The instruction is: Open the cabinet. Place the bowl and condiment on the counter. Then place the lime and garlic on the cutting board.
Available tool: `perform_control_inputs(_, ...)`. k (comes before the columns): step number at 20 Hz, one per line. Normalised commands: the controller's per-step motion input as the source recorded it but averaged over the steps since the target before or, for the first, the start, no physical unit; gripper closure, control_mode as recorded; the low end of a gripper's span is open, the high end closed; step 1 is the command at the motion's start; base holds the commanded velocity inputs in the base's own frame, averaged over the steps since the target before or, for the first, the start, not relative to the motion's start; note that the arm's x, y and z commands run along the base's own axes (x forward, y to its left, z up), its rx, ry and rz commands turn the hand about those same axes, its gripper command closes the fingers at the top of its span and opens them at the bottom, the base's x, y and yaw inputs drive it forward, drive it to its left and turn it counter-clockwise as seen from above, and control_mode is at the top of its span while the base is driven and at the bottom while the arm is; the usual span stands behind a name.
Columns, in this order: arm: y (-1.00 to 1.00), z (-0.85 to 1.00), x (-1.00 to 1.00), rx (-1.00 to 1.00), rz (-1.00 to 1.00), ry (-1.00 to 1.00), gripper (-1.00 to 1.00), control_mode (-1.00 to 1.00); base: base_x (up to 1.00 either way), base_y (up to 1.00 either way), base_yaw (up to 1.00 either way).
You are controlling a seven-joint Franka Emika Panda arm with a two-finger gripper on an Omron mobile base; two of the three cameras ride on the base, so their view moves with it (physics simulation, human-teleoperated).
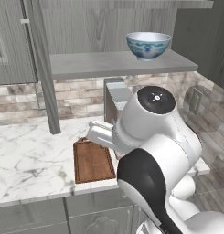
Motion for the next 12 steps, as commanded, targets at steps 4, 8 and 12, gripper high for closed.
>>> perform_control_inputs(4, -0.38, 0.35, 0.00, -0.04, 0.00, 0.07, -1.00, -1.00, 0.00, 0.00, 0.00)
perform_control_inputs(8, -0.29, 0.38, 0.00, -0.07, -0.02, 0.07, -1.00, -1.00, 0.00, 0.00, 0.00)
perform_control_inputs(12, -0.17, 0.32, 0.00, -0.09, -0.05, 0.04, -1.00, -1.00, 0.00, 0.00, 0.00)
